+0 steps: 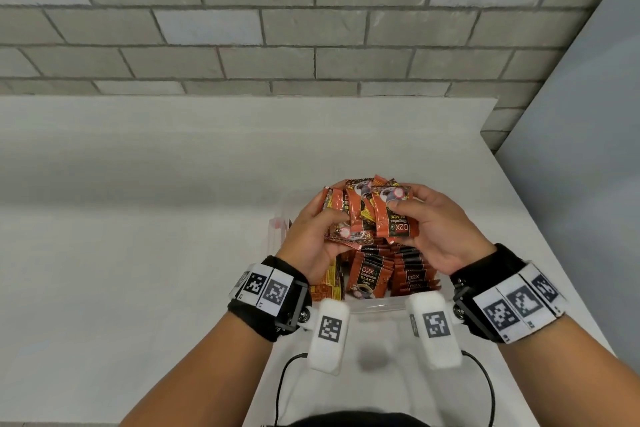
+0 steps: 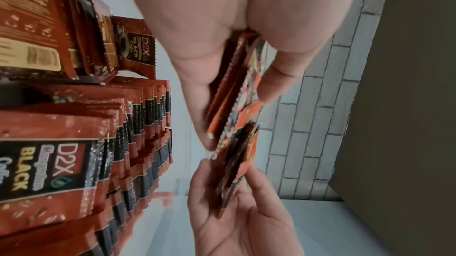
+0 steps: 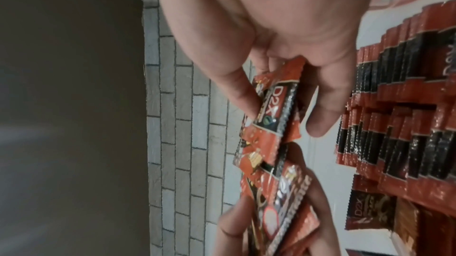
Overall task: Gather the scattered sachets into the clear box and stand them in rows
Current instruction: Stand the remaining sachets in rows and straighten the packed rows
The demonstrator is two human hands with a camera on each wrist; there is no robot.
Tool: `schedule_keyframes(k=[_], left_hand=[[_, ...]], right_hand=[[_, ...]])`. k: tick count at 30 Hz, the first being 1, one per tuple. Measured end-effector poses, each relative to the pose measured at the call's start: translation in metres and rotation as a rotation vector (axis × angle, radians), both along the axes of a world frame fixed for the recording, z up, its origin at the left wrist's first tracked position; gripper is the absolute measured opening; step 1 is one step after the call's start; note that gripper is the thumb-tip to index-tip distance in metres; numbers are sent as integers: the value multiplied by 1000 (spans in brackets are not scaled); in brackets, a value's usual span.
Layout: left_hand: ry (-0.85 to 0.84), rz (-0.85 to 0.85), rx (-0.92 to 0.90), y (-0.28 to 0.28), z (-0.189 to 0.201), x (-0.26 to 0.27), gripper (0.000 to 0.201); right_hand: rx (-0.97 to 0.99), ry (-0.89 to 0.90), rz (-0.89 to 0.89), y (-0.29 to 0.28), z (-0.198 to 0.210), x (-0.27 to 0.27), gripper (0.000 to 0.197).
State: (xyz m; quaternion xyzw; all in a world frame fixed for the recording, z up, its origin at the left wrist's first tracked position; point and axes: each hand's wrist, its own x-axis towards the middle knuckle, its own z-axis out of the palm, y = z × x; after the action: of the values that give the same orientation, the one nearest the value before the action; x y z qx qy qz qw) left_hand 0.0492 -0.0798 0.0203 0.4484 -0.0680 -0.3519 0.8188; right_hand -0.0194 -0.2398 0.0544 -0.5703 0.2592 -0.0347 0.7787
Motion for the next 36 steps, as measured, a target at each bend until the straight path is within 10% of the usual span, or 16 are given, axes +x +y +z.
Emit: schedule_keyframes(k=[17, 36], left_hand=[[22, 73, 3, 3, 4, 6, 29], [-317, 23, 195, -9, 31, 0, 35]], right_hand=[[-70, -33, 62, -2, 1, -2, 24], [15, -126, 128, 11, 21, 6, 25]])
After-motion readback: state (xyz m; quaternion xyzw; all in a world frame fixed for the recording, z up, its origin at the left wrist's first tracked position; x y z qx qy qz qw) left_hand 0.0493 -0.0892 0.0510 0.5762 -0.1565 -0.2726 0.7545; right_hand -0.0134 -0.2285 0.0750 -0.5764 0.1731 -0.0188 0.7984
